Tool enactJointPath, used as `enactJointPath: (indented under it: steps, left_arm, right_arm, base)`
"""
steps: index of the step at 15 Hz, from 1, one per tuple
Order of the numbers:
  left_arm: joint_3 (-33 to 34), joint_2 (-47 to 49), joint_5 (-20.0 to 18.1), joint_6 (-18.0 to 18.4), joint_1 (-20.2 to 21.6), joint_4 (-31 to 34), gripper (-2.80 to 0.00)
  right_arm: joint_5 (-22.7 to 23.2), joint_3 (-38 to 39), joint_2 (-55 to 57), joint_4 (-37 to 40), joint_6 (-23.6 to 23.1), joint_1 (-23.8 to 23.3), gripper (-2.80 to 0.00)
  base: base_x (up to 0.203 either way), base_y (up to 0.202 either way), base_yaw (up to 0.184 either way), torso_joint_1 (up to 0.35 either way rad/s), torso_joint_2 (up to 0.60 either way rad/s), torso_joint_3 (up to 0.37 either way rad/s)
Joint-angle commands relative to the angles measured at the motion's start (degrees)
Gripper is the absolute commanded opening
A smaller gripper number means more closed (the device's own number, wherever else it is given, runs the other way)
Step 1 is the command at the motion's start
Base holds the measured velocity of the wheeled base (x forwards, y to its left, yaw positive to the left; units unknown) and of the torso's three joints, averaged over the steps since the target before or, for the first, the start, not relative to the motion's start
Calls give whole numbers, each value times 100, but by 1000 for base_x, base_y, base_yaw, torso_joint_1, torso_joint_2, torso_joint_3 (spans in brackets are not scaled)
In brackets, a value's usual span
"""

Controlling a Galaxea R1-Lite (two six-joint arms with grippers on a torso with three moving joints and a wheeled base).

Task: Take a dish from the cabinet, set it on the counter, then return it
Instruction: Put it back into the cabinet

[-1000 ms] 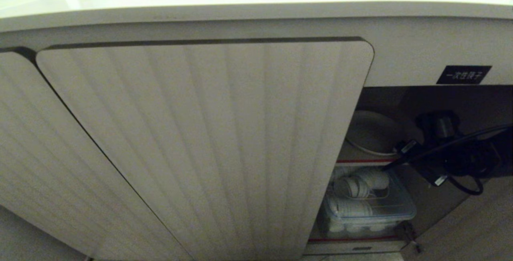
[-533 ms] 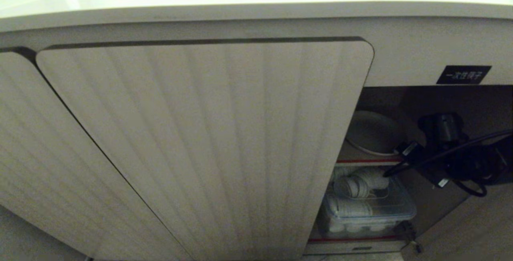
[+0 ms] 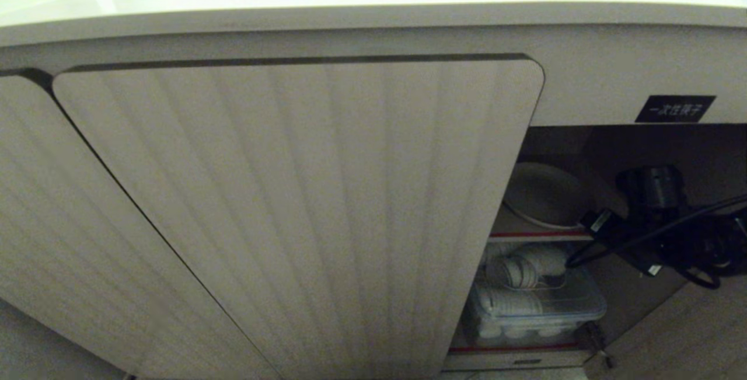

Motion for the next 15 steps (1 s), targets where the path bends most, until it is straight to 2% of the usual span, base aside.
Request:
enactJointPath:
  steps: [1, 7, 15]
  left_arm:
    - [0, -2, 1, -1, 0, 0, -280]
    - [0, -2, 1, -1, 0, 0, -280]
    - [0, -2, 1, -1, 0, 0, -280]
  right_arm:
    - [-10, 83, -110, -17, -62, 3, 0]
    - [-23, 295, -279, -126, -213, 38, 0]
    - [-16, 1023, -429, -1533, -1341, 38, 0]
  base:
    - [0, 0, 0, 0, 0, 0]
    - [0, 0, 0, 0, 0, 0]
    - [0, 0, 0, 0, 0, 0]
